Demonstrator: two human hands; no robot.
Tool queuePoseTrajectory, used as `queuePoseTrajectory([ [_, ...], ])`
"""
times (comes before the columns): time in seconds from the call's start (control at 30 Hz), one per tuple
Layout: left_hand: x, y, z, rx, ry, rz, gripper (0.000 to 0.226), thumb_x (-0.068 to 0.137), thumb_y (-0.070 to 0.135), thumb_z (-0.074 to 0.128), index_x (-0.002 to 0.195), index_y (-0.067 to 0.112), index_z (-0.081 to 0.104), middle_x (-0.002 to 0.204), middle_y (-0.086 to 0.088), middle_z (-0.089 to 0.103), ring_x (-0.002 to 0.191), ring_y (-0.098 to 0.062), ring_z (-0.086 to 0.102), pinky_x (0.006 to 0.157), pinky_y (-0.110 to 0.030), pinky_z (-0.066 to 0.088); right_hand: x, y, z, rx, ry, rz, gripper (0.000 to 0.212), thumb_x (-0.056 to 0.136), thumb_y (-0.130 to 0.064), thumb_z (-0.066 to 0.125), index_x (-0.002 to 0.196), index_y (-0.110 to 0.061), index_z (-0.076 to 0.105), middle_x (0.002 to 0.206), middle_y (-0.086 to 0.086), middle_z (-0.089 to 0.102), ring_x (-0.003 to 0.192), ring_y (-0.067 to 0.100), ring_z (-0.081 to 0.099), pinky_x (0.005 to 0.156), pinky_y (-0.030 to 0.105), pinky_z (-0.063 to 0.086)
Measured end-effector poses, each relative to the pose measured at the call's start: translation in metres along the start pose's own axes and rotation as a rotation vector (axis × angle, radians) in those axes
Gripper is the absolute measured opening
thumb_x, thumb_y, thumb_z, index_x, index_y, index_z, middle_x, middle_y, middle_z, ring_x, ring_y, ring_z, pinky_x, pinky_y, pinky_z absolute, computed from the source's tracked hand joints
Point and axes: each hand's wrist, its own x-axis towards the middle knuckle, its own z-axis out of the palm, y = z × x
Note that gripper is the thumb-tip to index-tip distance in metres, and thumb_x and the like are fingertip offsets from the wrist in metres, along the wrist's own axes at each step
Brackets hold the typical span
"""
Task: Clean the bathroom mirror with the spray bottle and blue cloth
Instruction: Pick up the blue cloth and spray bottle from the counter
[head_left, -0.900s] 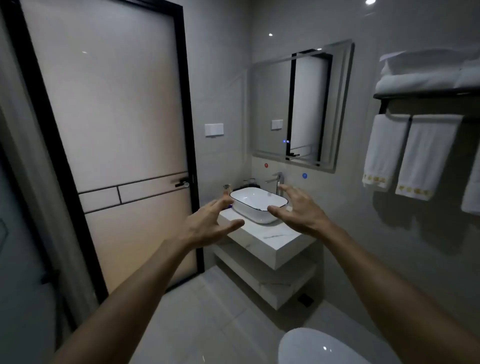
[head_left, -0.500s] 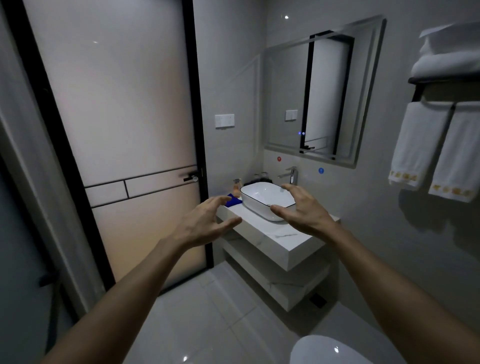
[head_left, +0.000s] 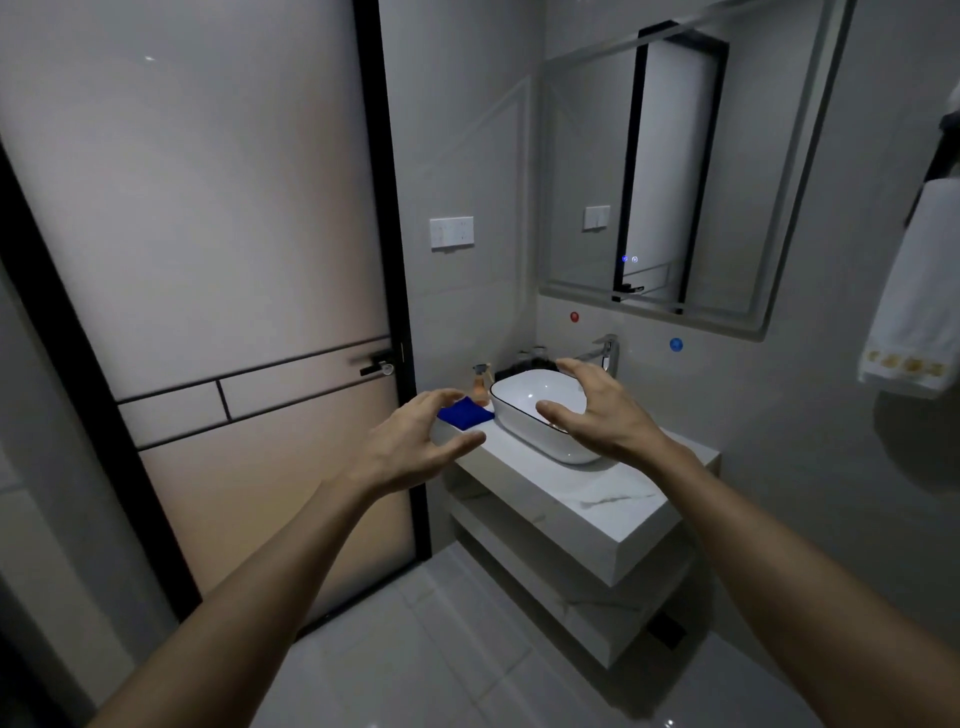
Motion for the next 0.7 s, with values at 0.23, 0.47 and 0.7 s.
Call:
queuePoseTrajectory([
  [0.23, 0.071, -0.051, 0.016, -0.014, -0.012, -0.019, 0.072, 0.091, 0.057, 0.057, 0.150, 0.023, 0.037, 0.153, -0.001, 0.045, 0.131, -0.018, 0.049, 0.103, -0.041, 0.048, 0.083, 0.019, 0.037, 0.017, -0.014, 0.013, 0.072, 0.092, -0.054, 0.057, 0.152, -0.025, 0.029, 0.157, 0.003, 0.034, 0.140, 0.025, 0.037, 0.111, 0.051, 0.039],
  [0.47, 0.148, -0.101, 0.048, -0.031, -0.012, -0.045, 0.071, 0.091, 0.056, 0.058, 0.150, 0.023, 0.036, 0.153, 0.000, 0.044, 0.132, -0.017, 0.048, 0.104, -0.039, 0.046, 0.168, 0.056, 0.084, 0.041, -0.041, 0.009, 0.078, 0.088, -0.062, 0.055, 0.152, -0.026, 0.030, 0.158, 0.002, 0.033, 0.141, 0.025, 0.036, 0.110, 0.052, 0.039],
  [0.7, 0.247, -0.150, 0.077, -0.103, -0.014, -0.112, 0.069, 0.091, 0.051, 0.060, 0.150, 0.024, 0.036, 0.153, -0.001, 0.043, 0.131, -0.017, 0.048, 0.101, -0.035, 0.045, 0.276, 0.091, 0.131, 0.073, -0.090, -0.018, 0.072, 0.092, -0.055, 0.055, 0.152, -0.026, 0.029, 0.159, 0.000, 0.031, 0.142, 0.024, 0.034, 0.112, 0.049, 0.037],
])
